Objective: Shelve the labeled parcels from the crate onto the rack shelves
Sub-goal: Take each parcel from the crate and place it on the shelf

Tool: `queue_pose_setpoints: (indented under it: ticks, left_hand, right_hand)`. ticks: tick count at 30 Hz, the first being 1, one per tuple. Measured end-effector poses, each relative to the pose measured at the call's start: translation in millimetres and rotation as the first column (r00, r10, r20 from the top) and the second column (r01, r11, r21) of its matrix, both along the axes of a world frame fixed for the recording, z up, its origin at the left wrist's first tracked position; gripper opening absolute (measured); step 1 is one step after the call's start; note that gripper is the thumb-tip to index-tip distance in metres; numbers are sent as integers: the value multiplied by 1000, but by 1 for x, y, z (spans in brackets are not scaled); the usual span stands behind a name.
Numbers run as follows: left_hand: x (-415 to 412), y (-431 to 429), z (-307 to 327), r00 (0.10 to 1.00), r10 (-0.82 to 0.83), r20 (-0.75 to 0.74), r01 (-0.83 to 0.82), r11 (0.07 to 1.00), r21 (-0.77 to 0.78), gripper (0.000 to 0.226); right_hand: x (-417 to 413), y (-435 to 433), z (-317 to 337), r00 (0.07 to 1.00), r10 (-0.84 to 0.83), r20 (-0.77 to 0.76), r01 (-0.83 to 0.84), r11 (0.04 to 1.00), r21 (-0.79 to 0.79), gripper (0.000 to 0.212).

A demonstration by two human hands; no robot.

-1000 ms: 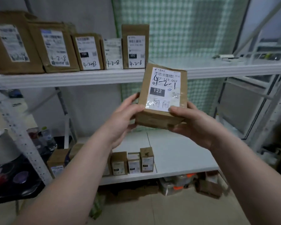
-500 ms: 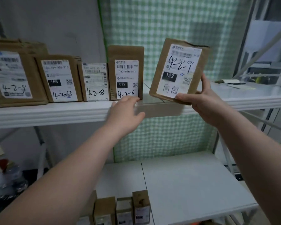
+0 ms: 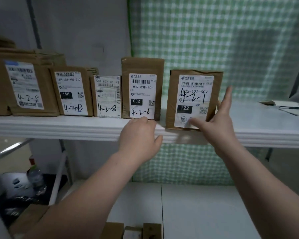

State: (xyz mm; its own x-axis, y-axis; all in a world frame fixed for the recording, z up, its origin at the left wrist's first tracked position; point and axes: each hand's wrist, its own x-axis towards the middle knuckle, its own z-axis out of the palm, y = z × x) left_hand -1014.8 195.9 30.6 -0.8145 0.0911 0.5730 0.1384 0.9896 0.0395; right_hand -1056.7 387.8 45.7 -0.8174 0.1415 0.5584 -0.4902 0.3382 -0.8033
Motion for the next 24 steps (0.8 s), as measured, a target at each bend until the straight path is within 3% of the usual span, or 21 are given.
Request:
queue_pose_setpoints:
  ticks: [2,5,18,24]
  left_hand:
    - [2,5,-1,999,36,-14,-37,998,-41,41]
    - [5,9,-1,998,64,-18,-65,996,-66,39]
    - [1,11,-3,995,94,-24,-97,987,-127,45]
    - [-2,9,-7,994,90,-56,-97,987,-132,45]
  right_hand:
    - [6,-13,-5,979,-131,-154,143,987,72,125]
    - [8,-25,-4,954,-192,-231,227,964,136,116]
    - [-30,-30,3,980,-199,0,193,951,241,108]
    - [-32,-36,-1,963,-270,3,252,904,344,105]
